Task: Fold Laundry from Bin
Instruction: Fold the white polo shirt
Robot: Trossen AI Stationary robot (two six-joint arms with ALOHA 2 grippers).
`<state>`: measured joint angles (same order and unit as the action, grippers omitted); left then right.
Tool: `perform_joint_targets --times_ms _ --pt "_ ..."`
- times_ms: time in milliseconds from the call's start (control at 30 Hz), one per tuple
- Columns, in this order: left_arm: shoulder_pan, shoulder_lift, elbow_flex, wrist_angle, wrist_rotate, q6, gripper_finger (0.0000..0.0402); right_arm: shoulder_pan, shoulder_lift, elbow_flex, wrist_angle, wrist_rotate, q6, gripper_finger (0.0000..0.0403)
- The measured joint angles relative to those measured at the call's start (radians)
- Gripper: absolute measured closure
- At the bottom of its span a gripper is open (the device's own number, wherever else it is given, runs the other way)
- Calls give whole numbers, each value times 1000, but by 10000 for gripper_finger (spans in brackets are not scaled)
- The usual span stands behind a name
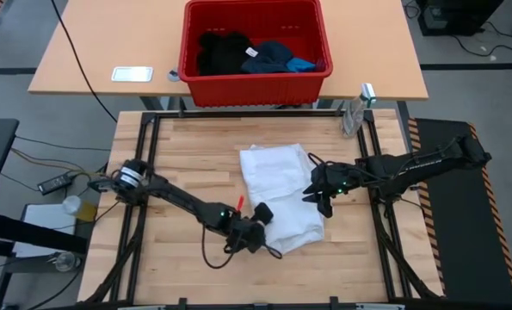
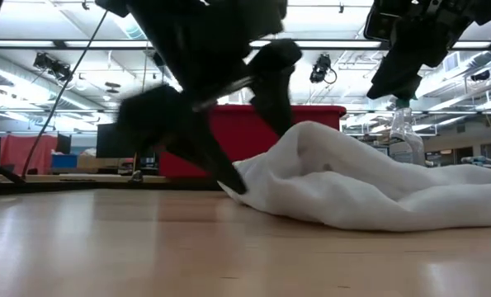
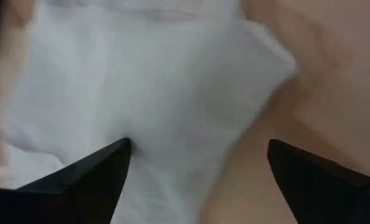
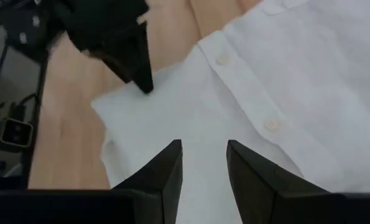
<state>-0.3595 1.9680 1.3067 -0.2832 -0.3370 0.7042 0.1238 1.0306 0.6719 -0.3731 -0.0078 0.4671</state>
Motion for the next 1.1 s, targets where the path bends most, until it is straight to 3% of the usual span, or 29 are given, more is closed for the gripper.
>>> perform_joint_targets --times_ms 100,233,467,733,900,1100 --pt "-13 26 0 66 -95 70 15 0 0 0 -1 0 5 270" --pt "-16 30 0 103 -104 86 15 0 0 0 -1 4 5 270" --pt "-15 38 0 124 35 70 15 0 0 0 7 17 7 270" --pt "-8 83 0 173 82 70 23 0 0 0 32 19 9 270" --pt "-9 90 1 157 82 19 102 0 0 0 45 19 10 270" --pt "-24 50 14 26 16 -188 288 12 -5 0 46 17 2 275"
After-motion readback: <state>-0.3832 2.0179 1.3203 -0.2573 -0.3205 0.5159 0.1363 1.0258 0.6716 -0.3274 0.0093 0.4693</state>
